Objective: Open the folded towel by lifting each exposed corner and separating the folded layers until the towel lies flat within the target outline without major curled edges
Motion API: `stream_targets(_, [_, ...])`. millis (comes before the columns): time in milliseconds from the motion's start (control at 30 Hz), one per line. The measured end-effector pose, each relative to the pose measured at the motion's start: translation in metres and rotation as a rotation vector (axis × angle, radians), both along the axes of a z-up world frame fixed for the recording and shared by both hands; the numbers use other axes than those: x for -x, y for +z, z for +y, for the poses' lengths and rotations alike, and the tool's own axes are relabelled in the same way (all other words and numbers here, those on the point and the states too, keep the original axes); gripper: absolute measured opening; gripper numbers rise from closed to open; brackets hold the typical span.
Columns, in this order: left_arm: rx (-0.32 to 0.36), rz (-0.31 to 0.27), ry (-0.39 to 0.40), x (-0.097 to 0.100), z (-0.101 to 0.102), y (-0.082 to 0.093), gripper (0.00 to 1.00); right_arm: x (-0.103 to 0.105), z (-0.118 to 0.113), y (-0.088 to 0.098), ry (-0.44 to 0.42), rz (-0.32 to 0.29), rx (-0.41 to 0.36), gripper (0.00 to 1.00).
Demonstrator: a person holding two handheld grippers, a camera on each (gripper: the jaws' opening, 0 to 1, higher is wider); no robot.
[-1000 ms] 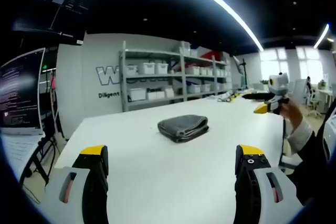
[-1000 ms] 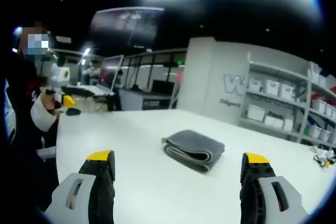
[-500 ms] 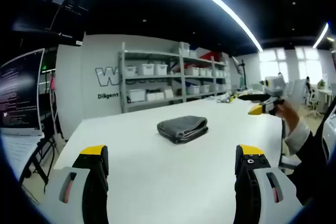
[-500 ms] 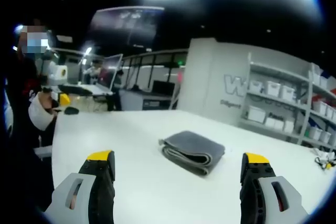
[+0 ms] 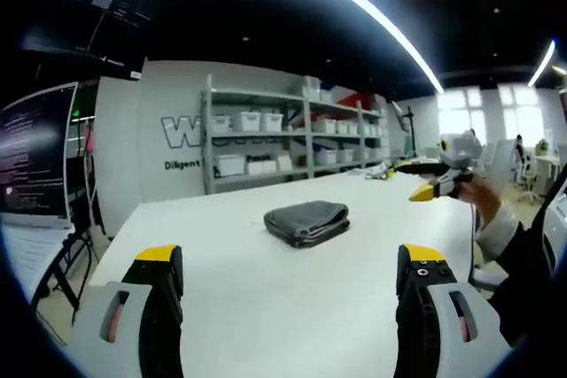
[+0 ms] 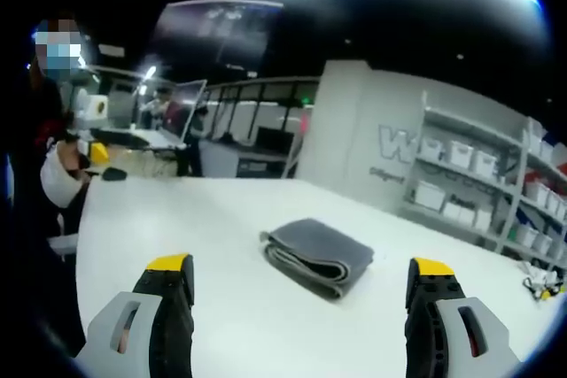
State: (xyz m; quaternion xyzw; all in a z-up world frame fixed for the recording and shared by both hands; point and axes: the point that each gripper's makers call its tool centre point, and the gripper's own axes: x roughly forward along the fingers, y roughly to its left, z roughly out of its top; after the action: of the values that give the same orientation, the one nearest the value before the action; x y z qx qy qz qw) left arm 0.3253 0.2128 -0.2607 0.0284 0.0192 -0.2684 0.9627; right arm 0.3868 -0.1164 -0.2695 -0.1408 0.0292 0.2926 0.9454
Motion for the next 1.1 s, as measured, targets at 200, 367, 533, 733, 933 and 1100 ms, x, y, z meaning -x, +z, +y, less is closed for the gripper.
stream_targets(200, [0.008,-0.011,0.001,-0.001,0.0,0.002,0.98,-0.012,0.0,-0.001,0.001,0.004,0.015,0.99])
stream_targets(367, [0.017,-0.018,0.007,-0.001,0.003,0.004,0.98,-0.021,-0.001,0.001,-0.004,0.005,0.029,0.99])
stream_targets(533, [0.018,-0.018,0.016,-0.002,0.006,0.004,0.98,-0.03,0.001,-0.003,-0.007,0.012,0.068,0.99])
stream_targets(733, [0.018,-0.018,0.017,-0.001,0.007,0.005,0.99,-0.037,0.005,-0.013,-0.003,0.029,0.113,0.99])
stream_targets(933, [0.048,-0.041,0.005,0.002,0.006,0.012,0.99,-0.044,0.003,-0.013,-0.003,0.024,0.104,0.99])
stream_targets(1100, [0.096,-0.037,0.021,0.0,0.01,0.014,1.0,-0.05,-0.001,-0.003,-0.02,0.002,0.047,0.99])
